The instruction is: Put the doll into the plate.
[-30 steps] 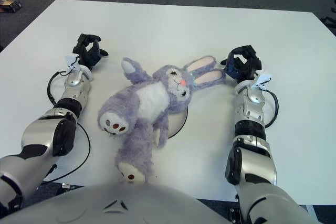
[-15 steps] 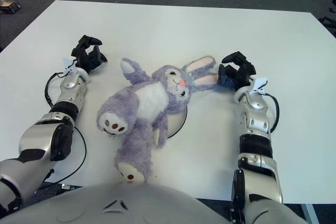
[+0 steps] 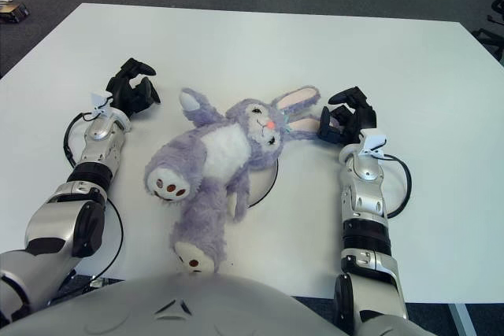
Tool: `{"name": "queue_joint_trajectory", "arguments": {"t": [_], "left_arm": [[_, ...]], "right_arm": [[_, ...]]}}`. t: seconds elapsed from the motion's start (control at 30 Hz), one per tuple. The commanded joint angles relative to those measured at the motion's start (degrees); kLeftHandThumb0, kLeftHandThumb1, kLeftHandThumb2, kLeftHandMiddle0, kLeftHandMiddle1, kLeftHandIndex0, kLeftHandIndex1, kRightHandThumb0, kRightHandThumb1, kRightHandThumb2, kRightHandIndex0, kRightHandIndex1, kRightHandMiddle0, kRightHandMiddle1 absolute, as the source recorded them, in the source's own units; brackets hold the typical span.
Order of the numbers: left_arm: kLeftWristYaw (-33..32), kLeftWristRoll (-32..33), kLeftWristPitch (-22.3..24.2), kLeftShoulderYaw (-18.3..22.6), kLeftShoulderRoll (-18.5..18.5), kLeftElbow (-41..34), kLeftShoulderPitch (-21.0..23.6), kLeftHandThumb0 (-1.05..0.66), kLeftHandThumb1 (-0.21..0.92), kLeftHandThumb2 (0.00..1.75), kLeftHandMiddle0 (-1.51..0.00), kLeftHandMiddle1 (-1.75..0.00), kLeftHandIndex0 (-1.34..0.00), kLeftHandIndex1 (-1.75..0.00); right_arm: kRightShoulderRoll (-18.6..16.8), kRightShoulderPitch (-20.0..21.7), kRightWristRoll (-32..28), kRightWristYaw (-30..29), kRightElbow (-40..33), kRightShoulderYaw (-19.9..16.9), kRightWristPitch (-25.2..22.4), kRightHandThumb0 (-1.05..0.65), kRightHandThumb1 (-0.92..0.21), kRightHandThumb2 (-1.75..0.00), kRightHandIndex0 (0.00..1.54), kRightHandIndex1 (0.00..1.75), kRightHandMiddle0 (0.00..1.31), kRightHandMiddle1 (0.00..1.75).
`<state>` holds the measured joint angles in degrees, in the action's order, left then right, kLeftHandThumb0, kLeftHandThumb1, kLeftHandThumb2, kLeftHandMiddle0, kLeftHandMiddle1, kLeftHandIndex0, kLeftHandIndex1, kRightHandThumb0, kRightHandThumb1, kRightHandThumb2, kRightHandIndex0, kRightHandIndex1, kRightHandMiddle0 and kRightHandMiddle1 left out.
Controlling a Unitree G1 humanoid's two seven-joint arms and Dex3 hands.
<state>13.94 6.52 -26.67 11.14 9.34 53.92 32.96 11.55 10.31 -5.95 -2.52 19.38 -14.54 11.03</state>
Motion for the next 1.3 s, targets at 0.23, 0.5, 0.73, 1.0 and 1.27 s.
{"name": "queue_joint_trajectory", "arguments": {"t": [0.23,0.5,0.73,1.0,1.27], "left_arm": [[0.1,-0.7,2.5,-2.0,-1.6,0.0,-4.9,-0.43,0.49,1.10,-0.93,-1.75,-0.48,-1.75],[-0.8,-1.1,1.4,-2.7,-1.7,-0.7,-5.6,-0.43,0.48,1.11,-0.91,-1.75,-0.48,-1.75],[-1.7,-1.5,1.0,-3.2,-2.1,-1.2,-6.3,-0.43,0.49,1.10,-0.91,-1.75,-0.48,-1.75],[-1.8,-2.2,2.0,-4.4,-2.5,-2.6,-7.2,-0.43,0.49,1.09,-0.93,-1.75,-0.47,-1.75],[-0.1,-1.9,3.1,-5.4,-2.8,-3.4,-7.9,-0.42,0.50,1.09,-0.94,-1.75,-0.47,-1.75]], "right_arm": [[-2.6,-1.4,0.0,-0.9,7.4,0.1,5.0,-0.01,-0.14,-1.53,0.77,1.75,0.50,1.72],[-1.8,-1.3,0.4,-0.6,9.3,0.2,6.6,-0.01,-0.17,-1.50,0.75,1.75,0.46,1.74],[-1.1,-1.1,0.9,-0.3,10.8,0.5,7.4,-0.01,-0.21,-1.45,0.73,1.72,0.43,1.75],[-0.4,-0.9,0.7,0.3,11.4,0.7,7.4,-0.01,-0.22,-1.43,0.73,1.70,0.42,1.75],[-0.6,-1.0,-1.1,2.3,11.1,0.2,6.6,-0.01,-0.22,-1.42,0.74,1.67,0.42,1.75]]}}
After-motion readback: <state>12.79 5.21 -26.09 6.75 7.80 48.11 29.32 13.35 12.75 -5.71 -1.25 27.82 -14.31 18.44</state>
